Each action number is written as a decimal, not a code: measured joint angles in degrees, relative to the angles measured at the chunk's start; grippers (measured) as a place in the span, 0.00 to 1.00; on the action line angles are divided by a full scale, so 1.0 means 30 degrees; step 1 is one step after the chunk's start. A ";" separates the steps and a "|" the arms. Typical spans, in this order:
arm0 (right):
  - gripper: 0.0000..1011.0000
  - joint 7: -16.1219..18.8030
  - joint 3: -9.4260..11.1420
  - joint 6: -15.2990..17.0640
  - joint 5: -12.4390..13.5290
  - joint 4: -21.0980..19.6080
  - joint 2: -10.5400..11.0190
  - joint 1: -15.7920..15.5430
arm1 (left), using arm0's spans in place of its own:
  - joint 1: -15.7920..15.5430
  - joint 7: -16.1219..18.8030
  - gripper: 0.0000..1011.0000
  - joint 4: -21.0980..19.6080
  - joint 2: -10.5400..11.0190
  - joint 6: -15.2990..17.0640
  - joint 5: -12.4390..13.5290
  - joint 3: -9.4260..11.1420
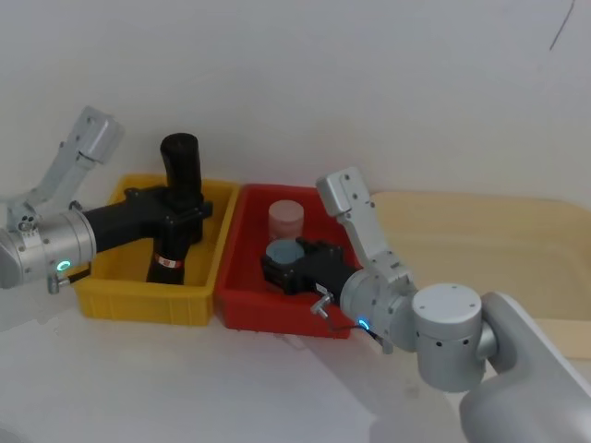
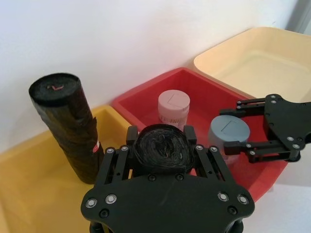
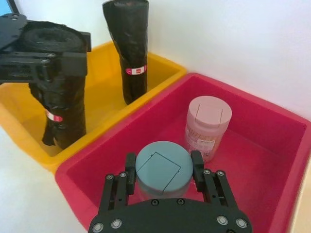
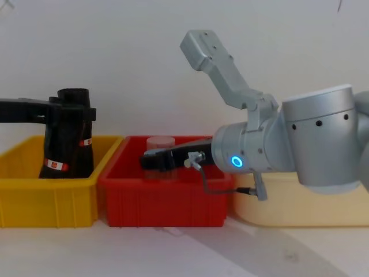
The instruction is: Pick up the garbage bag with the one hand and transfer it to the other hand.
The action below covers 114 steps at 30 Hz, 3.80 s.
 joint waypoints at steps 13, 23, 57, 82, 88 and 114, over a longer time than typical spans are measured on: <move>0.66 0.0734 0.0714 -0.0121 0.1053 -0.3586 0.0803 -0.1532 | -0.0027 0.1319 0.53 -0.3012 0.0806 0.0693 0.0903 0.0241; 0.66 0.1064 0.2356 -0.0564 0.2614 -0.7540 0.1486 -0.2845 | -0.1340 0.2134 0.53 -0.5780 0.1506 0.1922 0.2299 0.0825; 0.66 -0.2556 0.6370 -0.2323 0.2224 -0.9487 0.3245 -0.4823 | -0.8401 -0.4752 0.53 0.4379 -0.3402 -0.5441 0.0741 0.2888; 0.82 -0.2807 0.7547 -0.2718 0.2023 -0.7833 0.3648 -0.4739 | -1.4406 -1.0802 0.53 1.8029 -0.8564 -1.1426 -0.2191 0.3825; 0.97 -0.2787 0.7611 -0.2744 0.2038 -0.7729 0.3664 -0.4725 | -1.4790 -1.1186 0.53 1.8896 -0.8894 -1.1827 -0.2397 0.3890; 0.99 0.0101 0.6267 -0.5209 0.3933 -0.8880 0.2954 -0.4729 | -1.5342 -1.1722 0.53 2.0119 -0.9357 -1.2354 -0.2663 0.3988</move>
